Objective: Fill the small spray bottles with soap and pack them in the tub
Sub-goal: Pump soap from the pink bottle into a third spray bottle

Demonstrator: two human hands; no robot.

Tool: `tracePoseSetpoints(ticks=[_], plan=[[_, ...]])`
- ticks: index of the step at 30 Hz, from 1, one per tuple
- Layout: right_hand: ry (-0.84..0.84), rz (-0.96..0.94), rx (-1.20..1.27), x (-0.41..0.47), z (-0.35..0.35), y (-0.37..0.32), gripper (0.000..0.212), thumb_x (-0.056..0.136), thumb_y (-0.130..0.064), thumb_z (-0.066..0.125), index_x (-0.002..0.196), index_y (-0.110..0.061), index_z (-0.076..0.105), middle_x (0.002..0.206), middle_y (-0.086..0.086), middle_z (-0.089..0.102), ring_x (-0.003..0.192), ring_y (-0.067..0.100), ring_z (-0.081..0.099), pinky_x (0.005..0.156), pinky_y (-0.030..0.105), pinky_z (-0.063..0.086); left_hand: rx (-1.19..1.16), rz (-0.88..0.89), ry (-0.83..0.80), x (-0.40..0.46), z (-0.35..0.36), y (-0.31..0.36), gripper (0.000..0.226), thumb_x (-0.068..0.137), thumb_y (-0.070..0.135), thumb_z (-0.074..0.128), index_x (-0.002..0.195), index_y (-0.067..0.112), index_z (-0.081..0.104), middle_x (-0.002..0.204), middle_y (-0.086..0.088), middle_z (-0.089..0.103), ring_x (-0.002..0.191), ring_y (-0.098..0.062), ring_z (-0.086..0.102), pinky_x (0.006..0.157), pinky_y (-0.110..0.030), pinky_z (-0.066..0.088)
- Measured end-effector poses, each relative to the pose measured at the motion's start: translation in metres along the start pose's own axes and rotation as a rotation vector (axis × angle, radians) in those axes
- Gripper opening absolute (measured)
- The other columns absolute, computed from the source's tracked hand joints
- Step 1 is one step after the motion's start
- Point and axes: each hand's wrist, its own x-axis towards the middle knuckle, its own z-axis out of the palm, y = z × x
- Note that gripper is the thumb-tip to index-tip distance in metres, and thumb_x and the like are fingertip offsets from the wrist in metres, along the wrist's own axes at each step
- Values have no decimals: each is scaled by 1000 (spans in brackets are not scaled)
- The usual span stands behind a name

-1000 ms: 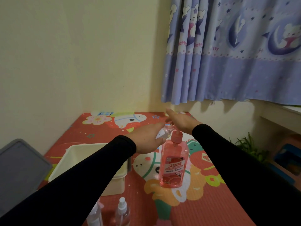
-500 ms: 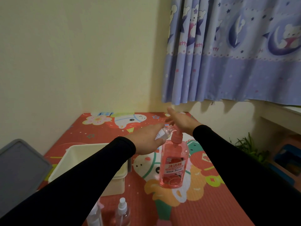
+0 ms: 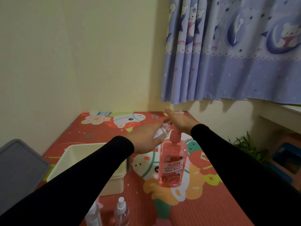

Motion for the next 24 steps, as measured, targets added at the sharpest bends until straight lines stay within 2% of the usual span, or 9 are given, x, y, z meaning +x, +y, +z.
tracePoseSetpoints(ticks=[3, 5, 7, 12, 14, 17, 21, 24], plan=[[13, 5, 38, 2, -2, 0, 76, 93, -68, 20, 113, -11, 67, 125, 7, 62, 113, 22, 56, 106, 42, 40, -6, 14, 18, 0, -1, 1, 54, 99, 51, 38, 147, 31, 27, 145, 1, 46, 126, -20, 48, 92, -30, 38], [-3, 24, 48, 3, 2, 5, 77, 93, -67, 19, 115, -11, 67, 128, 6, 60, 117, 23, 54, 107, 42, 37, -10, 33, 23, 0, 1, 1, 54, 100, 48, 39, 149, 33, 23, 147, 2, 44, 129, -21, 46, 98, -32, 39], [-4, 41, 28, 2, 8, 10, 78, 93, -68, 18, 115, -13, 68, 131, 7, 60, 119, 23, 53, 109, 42, 35, -3, 29, 10, -2, 5, 2, 54, 101, 43, 41, 150, 32, 21, 148, 2, 43, 130, -20, 45, 98, -28, 37], [-17, 42, -38, 2, 8, 10, 83, 92, -70, 16, 121, -11, 65, 134, 8, 58, 121, 23, 52, 110, 41, 33, -2, 0, -27, -3, 5, 1, 51, 100, 42, 42, 147, 24, 29, 146, 0, 45, 126, -20, 47, 93, -28, 37], [-24, 39, 12, 3, 4, 7, 81, 91, -71, 18, 119, -13, 65, 133, 6, 58, 121, 22, 52, 111, 44, 33, -3, -1, -17, -3, 1, 2, 51, 99, 46, 41, 146, 26, 31, 145, 0, 45, 127, -20, 46, 96, -32, 39], [-8, 27, 72, 3, -2, 1, 76, 88, -74, 20, 110, -18, 67, 128, 4, 60, 117, 23, 55, 108, 46, 37, -4, 4, 8, 0, -3, 3, 47, 99, 47, 41, 141, 27, 34, 139, -2, 51, 121, -22, 49, 90, -32, 39], [5, 15, 49, 3, 4, 5, 78, 90, -72, 17, 114, -17, 67, 129, 2, 61, 119, 21, 54, 110, 44, 34, -7, 22, 10, -1, 1, 1, 53, 99, 45, 43, 147, 29, 27, 145, 0, 46, 127, -22, 47, 99, -36, 41], [11, 18, -28, 0, 9, 8, 80, 94, -66, 14, 116, -12, 68, 129, 4, 61, 119, 22, 54, 109, 41, 33, -14, 1, -9, -1, 7, -1, 52, 99, 39, 46, 147, 27, 28, 144, -1, 47, 124, -21, 48, 97, -33, 41]])
